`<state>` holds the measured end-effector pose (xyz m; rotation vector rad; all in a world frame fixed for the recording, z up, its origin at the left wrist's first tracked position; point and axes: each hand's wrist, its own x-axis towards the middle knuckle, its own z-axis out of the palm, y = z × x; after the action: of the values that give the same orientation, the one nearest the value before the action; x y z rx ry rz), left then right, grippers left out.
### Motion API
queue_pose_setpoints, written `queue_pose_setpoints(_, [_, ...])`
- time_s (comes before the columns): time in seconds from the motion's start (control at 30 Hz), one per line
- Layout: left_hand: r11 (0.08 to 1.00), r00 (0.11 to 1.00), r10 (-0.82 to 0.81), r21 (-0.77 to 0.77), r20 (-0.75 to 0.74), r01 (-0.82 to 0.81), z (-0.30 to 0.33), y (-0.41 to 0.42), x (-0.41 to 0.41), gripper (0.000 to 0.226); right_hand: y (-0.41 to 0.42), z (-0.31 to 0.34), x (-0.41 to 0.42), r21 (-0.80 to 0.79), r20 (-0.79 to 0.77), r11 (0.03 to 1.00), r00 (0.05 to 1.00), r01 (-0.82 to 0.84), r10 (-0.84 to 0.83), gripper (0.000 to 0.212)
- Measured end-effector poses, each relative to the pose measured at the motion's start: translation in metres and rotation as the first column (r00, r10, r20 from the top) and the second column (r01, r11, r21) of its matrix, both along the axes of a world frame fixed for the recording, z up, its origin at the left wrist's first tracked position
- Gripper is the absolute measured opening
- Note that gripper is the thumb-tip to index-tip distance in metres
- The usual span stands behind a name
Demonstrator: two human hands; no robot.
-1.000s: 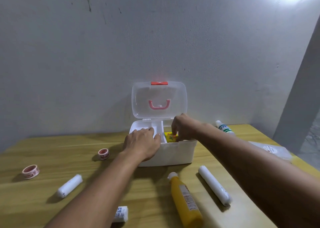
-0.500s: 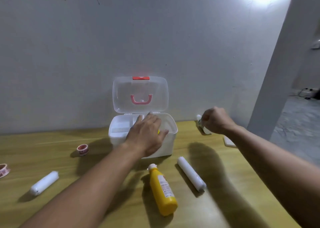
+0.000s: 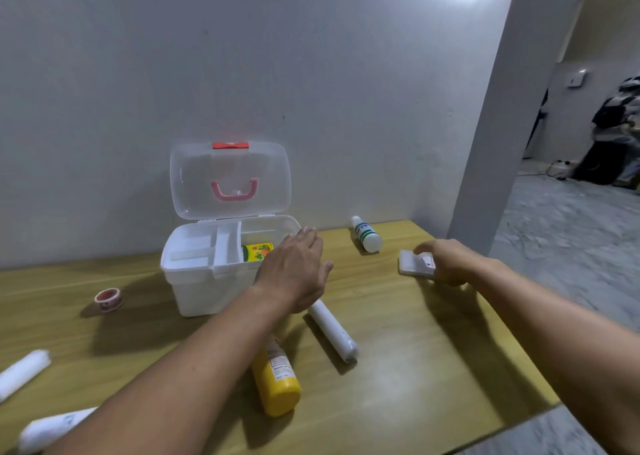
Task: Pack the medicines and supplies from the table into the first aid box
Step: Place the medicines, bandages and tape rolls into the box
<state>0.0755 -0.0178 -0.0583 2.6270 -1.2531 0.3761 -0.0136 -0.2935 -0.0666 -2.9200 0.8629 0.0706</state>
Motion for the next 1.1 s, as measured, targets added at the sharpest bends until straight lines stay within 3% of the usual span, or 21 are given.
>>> queue_pose_setpoints(0.17, [0.999, 1.0, -0.017, 0.028, -0.015, 0.018, 0.001, 0.001, -0.001, 0.056, 0.012, 0.001, 0.001, 0.017, 0.007, 0.995, 0.995, -0.098, 0.097, 0.066])
queue_pose_setpoints(0.27, [0.997, 0.997, -0.024, -0.08, -0.075, 0.018, 0.011, 0.008, 0.003, 0.053, 0.029, 0.014, 0.003, 0.04, 0.087, 0.99, 0.987, -0.137, 0.133, 0.061])
queue_pose_setpoints(0.37, [0.975, 0.994, 0.054, -0.211, -0.094, -0.073, 0.021, 0.027, 0.019, 0.043, 0.053, 0.043, 0.01, 0.019, 0.214, 0.974, 0.952, -0.228, 0.218, 0.059])
queue_pose_setpoints(0.53, [0.943, 0.957, 0.249, -0.186, -0.15, -0.274, 0.027, 0.07, 0.043, 0.015, 0.109, 0.096, 0.03, -0.118, 0.284, 0.901, 0.855, -0.418, 0.434, 0.04])
queue_pose_setpoints(0.73, [0.919, 0.91, 0.377, -0.054, -0.171, -0.391, 0.021, 0.102, 0.063, 0.04, 0.166, 0.097, 0.08, -0.169, 0.189, 0.822, 0.8, -0.545, 0.569, 0.037])
queue_pose_setpoints(0.9, [0.915, 0.906, 0.397, -0.014, -0.148, -0.403, 0.013, 0.104, 0.062, 0.043, 0.198, 0.07, 0.117, -0.23, 0.109, 0.785, 0.786, -0.575, 0.608, 0.029])
queue_pose_setpoints(1.1, [0.918, 0.909, 0.392, -0.006, -0.144, -0.397, 0.009, 0.105, 0.066, 0.041, 0.213, 0.049, 0.139, -0.084, 0.191, 0.803, 0.781, -0.59, 0.594, 0.049])
